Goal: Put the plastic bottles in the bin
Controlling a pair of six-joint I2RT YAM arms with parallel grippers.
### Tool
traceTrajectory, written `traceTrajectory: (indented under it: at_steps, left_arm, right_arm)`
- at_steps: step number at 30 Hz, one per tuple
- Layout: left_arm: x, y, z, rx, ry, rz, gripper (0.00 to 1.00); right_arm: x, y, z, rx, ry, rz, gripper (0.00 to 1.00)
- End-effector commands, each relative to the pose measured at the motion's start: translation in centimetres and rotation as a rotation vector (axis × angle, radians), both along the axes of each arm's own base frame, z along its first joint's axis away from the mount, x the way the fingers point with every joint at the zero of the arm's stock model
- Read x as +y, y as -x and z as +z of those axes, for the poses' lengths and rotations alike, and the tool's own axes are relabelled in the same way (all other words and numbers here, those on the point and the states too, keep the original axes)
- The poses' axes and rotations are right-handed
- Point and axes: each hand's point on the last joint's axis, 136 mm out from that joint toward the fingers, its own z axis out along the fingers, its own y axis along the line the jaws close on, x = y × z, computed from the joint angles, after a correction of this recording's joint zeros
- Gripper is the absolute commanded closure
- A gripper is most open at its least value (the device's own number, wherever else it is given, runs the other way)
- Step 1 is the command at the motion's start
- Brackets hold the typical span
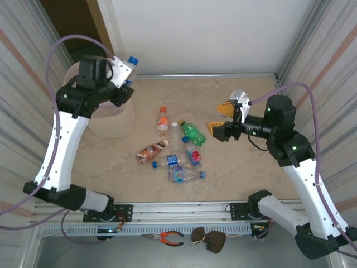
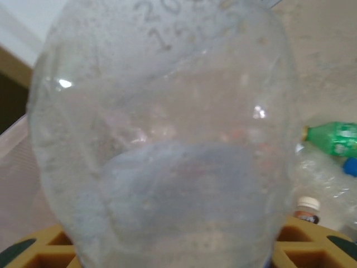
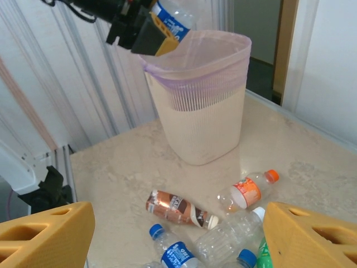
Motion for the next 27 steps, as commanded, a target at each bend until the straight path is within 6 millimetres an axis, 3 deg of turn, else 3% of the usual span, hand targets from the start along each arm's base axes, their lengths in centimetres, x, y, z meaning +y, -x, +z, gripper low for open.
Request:
traceTrajectory:
  at_steps: [1,7,13,18,27]
  left_arm:
    - [3.4,-0.6,-0.5,0.061,-0.033,0.122,0.51]
    - [8.8,-2.6,-1.9,0.141,-0.013,0.279,0.51]
    - [12.5,-4.2,-3.8,0.218,0.052,0.377,0.5]
    - [13.9,-5.3,-6.8,0.321,0.094,0.421,0.51]
    - [14.3,-6.9,-13.4,0.514,0.143,0.436,0.5]
  right_arm:
    - [0.1,0.4,1.5,-0.022,-0.015,-0.002,0.22]
    - [0.6,0.6,1.6,-0.025,-0.008,0.007,0.22]
    - [1.1,0.7,1.6,-0.023,-0.002,0.018,0.22]
    - [1.5,0.9,1.7,-0.029,0.005,0.024,0.22]
    - [1.6,1.1,1.5,-0.032,0.012,0.021,0.22]
